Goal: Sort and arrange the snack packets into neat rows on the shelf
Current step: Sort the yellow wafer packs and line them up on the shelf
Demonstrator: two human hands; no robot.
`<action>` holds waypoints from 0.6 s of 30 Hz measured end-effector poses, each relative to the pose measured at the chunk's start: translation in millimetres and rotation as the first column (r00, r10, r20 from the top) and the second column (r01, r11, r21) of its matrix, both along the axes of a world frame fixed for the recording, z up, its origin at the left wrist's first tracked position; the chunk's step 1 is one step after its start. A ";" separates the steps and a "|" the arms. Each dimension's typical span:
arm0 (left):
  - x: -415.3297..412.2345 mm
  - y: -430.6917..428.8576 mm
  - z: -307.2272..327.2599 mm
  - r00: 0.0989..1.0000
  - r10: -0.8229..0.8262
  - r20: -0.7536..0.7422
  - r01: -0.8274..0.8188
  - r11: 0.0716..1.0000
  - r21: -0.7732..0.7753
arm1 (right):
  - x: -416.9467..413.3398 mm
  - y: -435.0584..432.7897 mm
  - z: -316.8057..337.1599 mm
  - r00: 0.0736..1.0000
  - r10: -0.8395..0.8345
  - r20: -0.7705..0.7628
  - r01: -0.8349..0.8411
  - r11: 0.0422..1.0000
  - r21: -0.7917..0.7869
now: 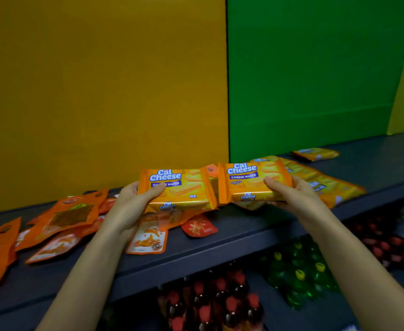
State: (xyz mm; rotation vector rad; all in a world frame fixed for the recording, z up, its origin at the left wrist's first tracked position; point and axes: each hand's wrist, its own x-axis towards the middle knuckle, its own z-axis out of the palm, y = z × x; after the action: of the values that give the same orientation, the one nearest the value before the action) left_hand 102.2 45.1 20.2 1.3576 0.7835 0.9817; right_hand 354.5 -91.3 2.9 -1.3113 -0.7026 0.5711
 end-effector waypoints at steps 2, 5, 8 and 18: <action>26.2 -13.8 2.0 0.999 -0.033 -0.007 0.033 0.999 0.017 | 22.2 -26.2 1.0 0.999 -0.039 -0.008 0.040 0.999 0.019; 73.2 -35.2 4.7 0.996 -0.091 0.014 0.090 0.995 0.042 | 62.3 -62.6 2.8 0.993 -0.119 0.007 0.119 0.993 0.021; 125.3 -60.1 3.5 0.993 -0.114 0.022 0.111 0.989 0.096 | 110.1 -96.0 3.2 0.981 -0.190 0.034 0.190 0.982 0.013; 283.5 -141.8 -19.3 0.993 -0.093 0.073 0.087 0.993 0.081 | 259.0 -194.9 -3.7 0.963 -0.254 0.086 0.259 0.964 -0.051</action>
State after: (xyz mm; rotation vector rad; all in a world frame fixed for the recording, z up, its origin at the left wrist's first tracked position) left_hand 385.6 -96.7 0.9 1.4015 0.6262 0.9956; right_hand 613.5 -286.2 -0.9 -1.4627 -0.5706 0.3342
